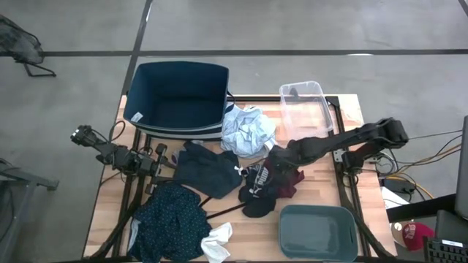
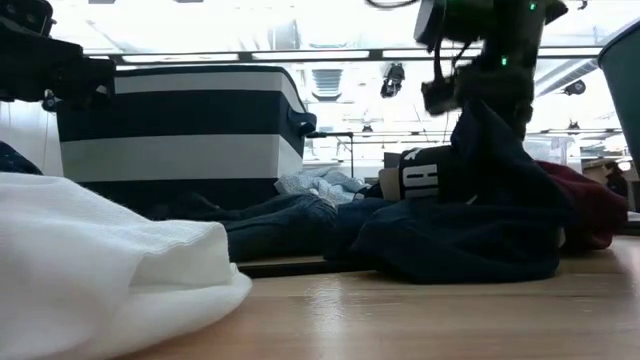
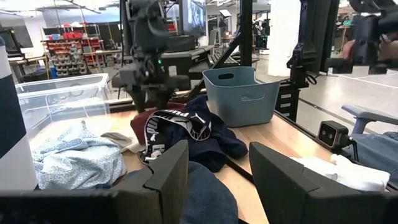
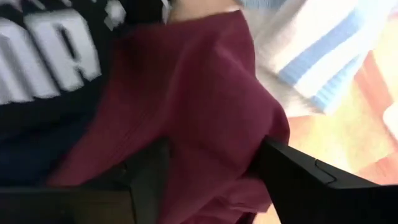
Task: Pick & Place Cloths
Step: Put the red underwear into the green bin
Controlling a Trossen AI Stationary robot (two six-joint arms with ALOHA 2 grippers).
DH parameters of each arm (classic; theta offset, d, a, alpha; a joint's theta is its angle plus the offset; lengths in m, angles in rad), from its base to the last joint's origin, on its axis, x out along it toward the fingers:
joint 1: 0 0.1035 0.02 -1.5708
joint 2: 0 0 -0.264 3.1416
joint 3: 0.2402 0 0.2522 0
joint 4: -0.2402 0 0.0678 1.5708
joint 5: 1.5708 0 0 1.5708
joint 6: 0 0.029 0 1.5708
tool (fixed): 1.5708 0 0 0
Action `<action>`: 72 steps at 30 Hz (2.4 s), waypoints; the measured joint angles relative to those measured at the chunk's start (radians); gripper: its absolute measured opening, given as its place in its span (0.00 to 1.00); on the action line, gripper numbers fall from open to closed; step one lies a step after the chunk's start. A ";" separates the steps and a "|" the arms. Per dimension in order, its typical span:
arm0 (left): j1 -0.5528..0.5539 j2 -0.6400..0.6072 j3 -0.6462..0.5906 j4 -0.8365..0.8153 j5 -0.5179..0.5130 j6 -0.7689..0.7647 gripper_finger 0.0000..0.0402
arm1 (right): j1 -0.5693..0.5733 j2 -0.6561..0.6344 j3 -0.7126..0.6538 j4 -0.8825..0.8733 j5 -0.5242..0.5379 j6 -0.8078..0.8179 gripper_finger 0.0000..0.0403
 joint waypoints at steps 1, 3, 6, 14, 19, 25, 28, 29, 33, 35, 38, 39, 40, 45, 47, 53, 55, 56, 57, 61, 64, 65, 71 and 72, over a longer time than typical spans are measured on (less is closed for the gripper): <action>0.000 0.000 0.000 0.000 0.000 0.000 0.44 | 0.000 0.017 0.000 0.001 0.000 0.000 0.55; 0.000 0.000 0.000 0.000 0.000 0.000 0.44 | 0.000 0.048 0.000 0.002 0.000 -0.005 0.50; 0.000 0.000 0.000 0.000 0.000 0.000 0.44 | 0.000 0.089 0.006 0.001 0.000 -0.013 0.40; 0.000 0.000 0.000 0.000 0.000 0.000 0.44 | 0.000 0.106 0.056 -0.111 -0.007 -0.058 0.05; 0.000 0.000 0.000 0.000 0.000 0.000 0.44 | 0.000 0.027 0.121 -0.196 0.006 -0.059 0.03; 0.000 0.000 0.000 0.000 0.000 0.000 0.44 | 0.027 -0.099 0.250 -0.371 0.070 -0.004 0.03; 0.000 0.000 0.000 0.000 0.000 0.000 0.44 | 0.058 -0.175 0.308 -0.406 0.089 0.017 0.02; 0.000 0.000 0.000 0.000 0.000 0.000 0.44 | 0.070 -0.203 0.327 -0.415 0.091 0.023 0.02; 0.000 0.000 0.000 0.001 0.000 0.000 0.44 | 0.128 -0.311 0.392 -0.425 0.100 0.042 0.02; 0.000 0.000 0.000 0.001 0.000 0.000 0.44 | 0.163 -0.361 0.420 -0.423 0.096 0.044 0.02; 0.000 0.000 0.000 0.001 0.000 0.000 0.44 | 0.217 -0.436 0.446 -0.419 0.055 0.069 0.02; 0.000 0.000 0.000 0.001 0.000 0.000 0.44 | 0.237 -0.459 0.449 -0.416 0.048 0.088 0.02; 0.000 0.000 0.000 0.001 0.000 0.000 0.44 | 0.258 -0.480 0.450 -0.411 0.046 0.112 0.02; 0.000 0.000 0.000 0.001 0.000 0.000 0.44 | 0.375 -0.552 0.429 -0.355 0.045 0.191 0.02; 0.000 0.000 0.000 0.001 0.000 0.000 0.44 | 0.423 -0.557 0.415 -0.325 0.046 0.212 0.02; 0.000 0.000 0.000 0.001 0.000 0.000 0.44 | 0.562 -0.511 0.357 -0.216 0.050 0.282 0.02; 0.000 0.000 0.000 0.001 0.000 0.000 0.44 | 0.609 -0.472 0.352 -0.214 0.050 0.328 0.02; 0.000 0.000 0.000 0.001 0.000 0.000 0.44 | 0.631 -0.452 0.352 -0.214 0.050 0.347 0.02; 0.000 0.000 0.000 0.001 0.000 0.000 0.44 | 0.654 -0.430 0.352 -0.214 0.050 0.366 0.02; 0.000 0.000 0.000 0.001 0.000 0.000 0.44 | 0.722 -0.345 0.354 -0.208 0.052 0.466 0.02; 0.000 0.000 0.000 0.001 0.000 0.000 0.44 | 0.768 -0.276 0.354 -0.205 0.053 0.545 0.02; 0.000 0.000 0.000 0.001 0.000 0.000 0.44 | 0.781 -0.255 0.354 -0.200 0.053 0.569 0.02; 0.000 0.000 0.000 0.001 0.000 0.000 0.44 | 0.824 -0.133 0.354 -0.202 0.018 0.782 0.02; 0.000 0.000 0.000 0.001 0.000 0.000 0.44 | 0.825 -0.115 0.354 -0.202 -0.001 0.805 0.03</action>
